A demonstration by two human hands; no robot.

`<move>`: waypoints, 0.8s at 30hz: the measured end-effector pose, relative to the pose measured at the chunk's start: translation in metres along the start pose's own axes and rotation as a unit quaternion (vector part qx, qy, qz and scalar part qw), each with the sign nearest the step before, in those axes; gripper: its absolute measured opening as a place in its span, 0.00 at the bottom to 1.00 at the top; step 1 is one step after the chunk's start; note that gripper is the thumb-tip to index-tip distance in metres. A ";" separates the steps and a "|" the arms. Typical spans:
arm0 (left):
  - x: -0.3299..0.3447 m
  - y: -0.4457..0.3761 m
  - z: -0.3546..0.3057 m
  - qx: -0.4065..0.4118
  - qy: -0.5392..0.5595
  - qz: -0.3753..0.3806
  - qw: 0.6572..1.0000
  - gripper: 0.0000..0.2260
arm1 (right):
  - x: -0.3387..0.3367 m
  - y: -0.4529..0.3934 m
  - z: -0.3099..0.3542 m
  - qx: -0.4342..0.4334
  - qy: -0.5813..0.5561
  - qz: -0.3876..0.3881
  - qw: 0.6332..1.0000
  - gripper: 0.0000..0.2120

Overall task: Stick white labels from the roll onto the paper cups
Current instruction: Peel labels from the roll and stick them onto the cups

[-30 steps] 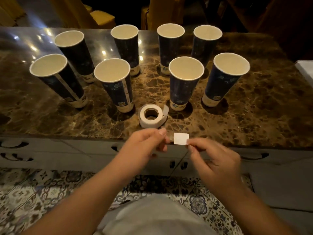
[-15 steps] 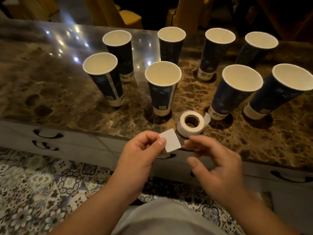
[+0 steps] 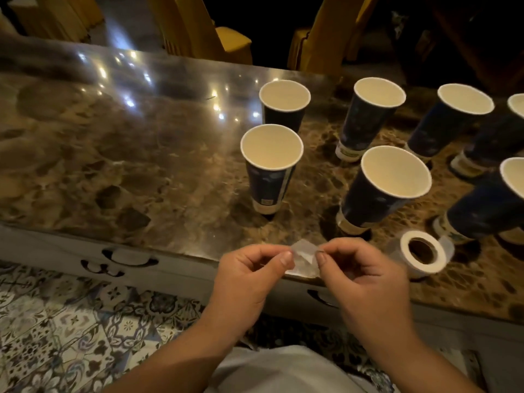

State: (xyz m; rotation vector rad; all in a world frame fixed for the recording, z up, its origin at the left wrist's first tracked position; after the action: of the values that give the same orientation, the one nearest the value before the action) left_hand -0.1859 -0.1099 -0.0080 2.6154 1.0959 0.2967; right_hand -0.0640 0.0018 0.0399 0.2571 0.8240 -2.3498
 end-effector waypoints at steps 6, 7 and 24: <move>-0.038 -0.063 0.001 0.012 -0.089 -0.093 0.992 0.26 | 0.004 -0.009 -0.007 0.047 -0.002 -0.019 0.999 0.04; -0.039 -0.077 0.000 0.014 -0.117 -0.102 0.988 0.34 | 0.005 -0.011 -0.007 0.047 0.002 -0.014 0.999 0.04; -0.017 -0.078 0.005 -0.088 0.226 0.168 0.956 0.41 | 0.015 -0.020 -0.002 0.151 -0.132 0.039 0.979 0.09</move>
State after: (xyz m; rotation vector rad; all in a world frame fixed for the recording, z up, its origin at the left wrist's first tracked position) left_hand -0.2478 -0.0710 -0.0407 2.6240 0.6883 1.0590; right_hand -0.0878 0.0083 0.0425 0.0954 0.3238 -2.3639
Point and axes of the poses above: each hand's wrist, its own y-axis away from the middle knuckle, its own x-axis out of the palm, z = x × y, the point moved 7 cm from there along -y, towards the middle knuckle, and after that the axes turned 12 degrees about -x, right-handed, at the moved point
